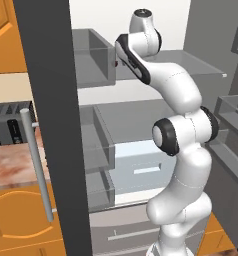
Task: Retrieve the butter from the fridge and place it on a plate on the dining table. Then retrieve the butter knife by the fridge and place it near the plate.
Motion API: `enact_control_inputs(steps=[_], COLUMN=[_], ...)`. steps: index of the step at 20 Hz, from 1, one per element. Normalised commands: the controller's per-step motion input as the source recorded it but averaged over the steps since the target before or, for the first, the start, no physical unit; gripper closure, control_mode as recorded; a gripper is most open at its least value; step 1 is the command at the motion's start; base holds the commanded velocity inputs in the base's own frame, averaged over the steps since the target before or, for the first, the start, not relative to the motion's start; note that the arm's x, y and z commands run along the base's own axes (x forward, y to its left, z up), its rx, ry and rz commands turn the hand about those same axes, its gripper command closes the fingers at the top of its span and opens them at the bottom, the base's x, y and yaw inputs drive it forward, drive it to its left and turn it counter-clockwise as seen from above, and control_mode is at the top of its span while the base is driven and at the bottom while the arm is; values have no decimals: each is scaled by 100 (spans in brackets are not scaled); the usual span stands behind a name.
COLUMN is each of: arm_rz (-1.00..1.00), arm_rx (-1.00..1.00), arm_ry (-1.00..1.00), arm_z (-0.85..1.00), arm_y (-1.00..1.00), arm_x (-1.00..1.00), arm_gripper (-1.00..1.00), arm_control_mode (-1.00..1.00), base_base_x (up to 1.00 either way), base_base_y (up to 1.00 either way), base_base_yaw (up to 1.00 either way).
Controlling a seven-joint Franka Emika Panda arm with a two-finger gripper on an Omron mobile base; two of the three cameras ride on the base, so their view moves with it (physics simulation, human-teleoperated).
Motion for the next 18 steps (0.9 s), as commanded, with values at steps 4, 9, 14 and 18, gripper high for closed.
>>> enact_control_inputs(steps=[4,9,14,18], arm_rz=[0,0,0,0], arm_rx=[4,2,0,0], arm_ry=[0,0,0,-7], arm_z=[-32,-33,-15,1], arm_y=[0,3,18,0], arm_x=[-13,-15,-4,-3], arm_gripper=[100,100,100,100], arm_control_mode=[-100,-100,-100,-100], base_base_x=[0,0,0,0], base_base_y=[0,0,0,0], base_base_yaw=[0,0,0,0])
